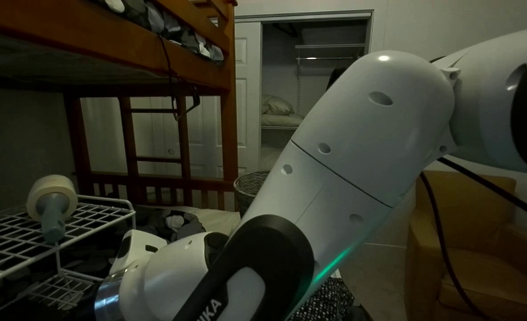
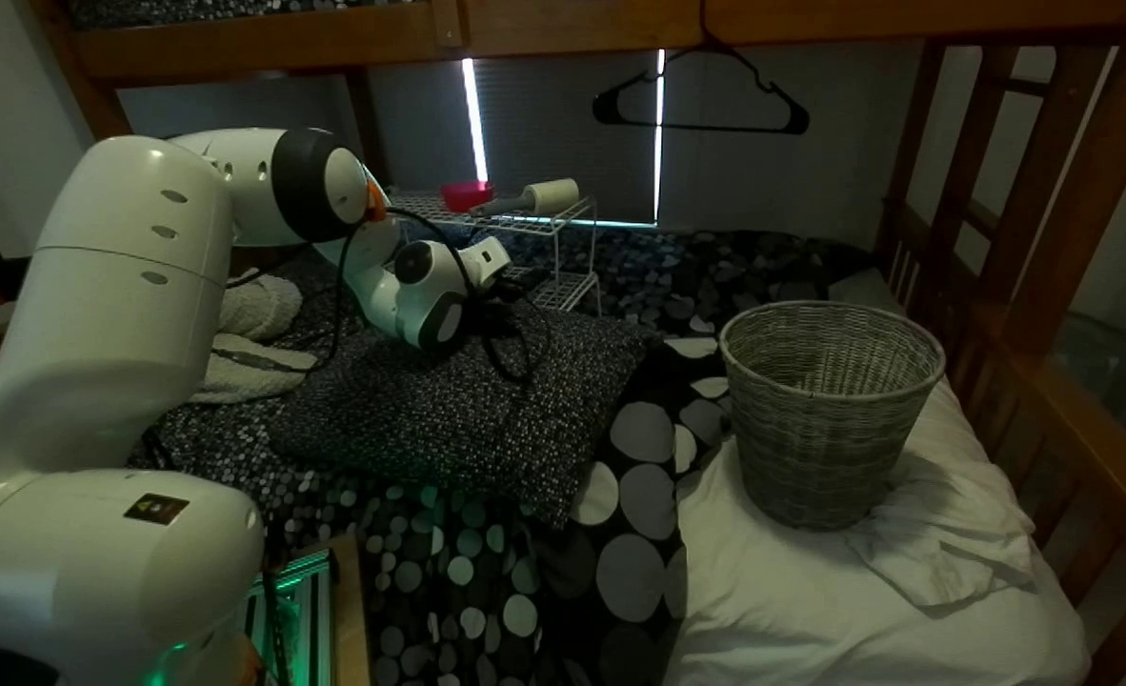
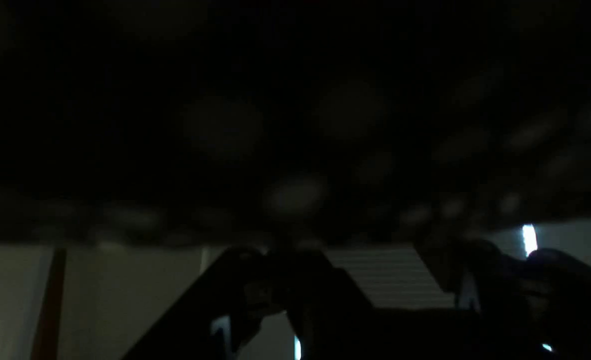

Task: Remove the remote from the bottom rack and put it in the basket

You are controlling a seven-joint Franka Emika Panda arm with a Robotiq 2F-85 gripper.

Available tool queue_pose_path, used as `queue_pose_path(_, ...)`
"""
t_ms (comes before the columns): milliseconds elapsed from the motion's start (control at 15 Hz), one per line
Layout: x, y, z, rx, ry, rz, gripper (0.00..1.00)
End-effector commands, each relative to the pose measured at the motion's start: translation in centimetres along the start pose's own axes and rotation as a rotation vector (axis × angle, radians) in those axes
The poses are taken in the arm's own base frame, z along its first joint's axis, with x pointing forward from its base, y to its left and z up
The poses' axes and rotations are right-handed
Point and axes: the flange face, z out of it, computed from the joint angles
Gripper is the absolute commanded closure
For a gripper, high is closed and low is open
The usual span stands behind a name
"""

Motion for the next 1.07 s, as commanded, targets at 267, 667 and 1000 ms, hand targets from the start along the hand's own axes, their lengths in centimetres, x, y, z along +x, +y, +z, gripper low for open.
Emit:
queue_pose_path(267, 2.3, -2.1, -9.4, 0.065, -0.073, -0.136, 0.74)
queue_pose_path(667, -3.7, 3.5, -17.6, -0.116, -0.255, -0.205, 0.74)
queue_pose_path(1000, -6.6, 5.2, -24.8, -0.437, -0.192, -0.172, 0.74)
